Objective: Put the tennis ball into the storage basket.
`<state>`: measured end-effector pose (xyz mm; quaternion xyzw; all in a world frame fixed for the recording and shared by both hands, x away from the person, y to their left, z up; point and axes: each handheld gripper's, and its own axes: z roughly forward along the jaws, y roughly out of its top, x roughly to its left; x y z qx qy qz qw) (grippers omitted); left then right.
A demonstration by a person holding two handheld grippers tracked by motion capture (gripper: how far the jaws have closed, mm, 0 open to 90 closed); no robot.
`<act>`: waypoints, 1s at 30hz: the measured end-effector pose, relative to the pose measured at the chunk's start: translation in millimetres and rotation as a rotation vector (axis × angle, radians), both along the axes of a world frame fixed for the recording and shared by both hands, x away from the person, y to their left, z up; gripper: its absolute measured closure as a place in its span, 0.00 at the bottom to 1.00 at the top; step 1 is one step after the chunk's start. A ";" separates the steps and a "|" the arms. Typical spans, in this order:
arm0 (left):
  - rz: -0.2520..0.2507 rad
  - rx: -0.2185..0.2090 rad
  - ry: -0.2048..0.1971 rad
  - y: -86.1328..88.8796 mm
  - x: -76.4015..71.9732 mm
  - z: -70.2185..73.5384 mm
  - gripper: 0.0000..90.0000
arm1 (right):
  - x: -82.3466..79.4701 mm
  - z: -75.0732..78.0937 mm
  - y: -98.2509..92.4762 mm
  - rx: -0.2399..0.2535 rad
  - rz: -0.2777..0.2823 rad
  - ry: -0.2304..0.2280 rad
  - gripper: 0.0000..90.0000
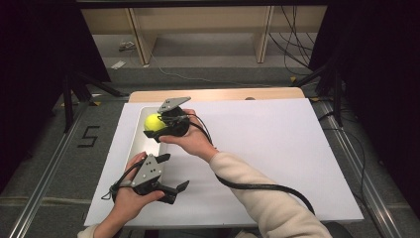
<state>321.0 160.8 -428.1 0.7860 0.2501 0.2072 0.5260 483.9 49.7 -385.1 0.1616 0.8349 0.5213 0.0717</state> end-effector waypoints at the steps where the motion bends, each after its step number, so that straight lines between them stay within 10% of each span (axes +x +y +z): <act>1: 0.000 0.000 0.000 0.0 -0.1 0.1 0.00 | 0.6 -0.4 0.6 -0.001 0.002 0.001 0.29; 30: -0.005 0.007 0.002 -0.3 -0.4 -0.3 0.00 | 11.6 -5.1 14.9 -0.032 0.017 0.042 0.29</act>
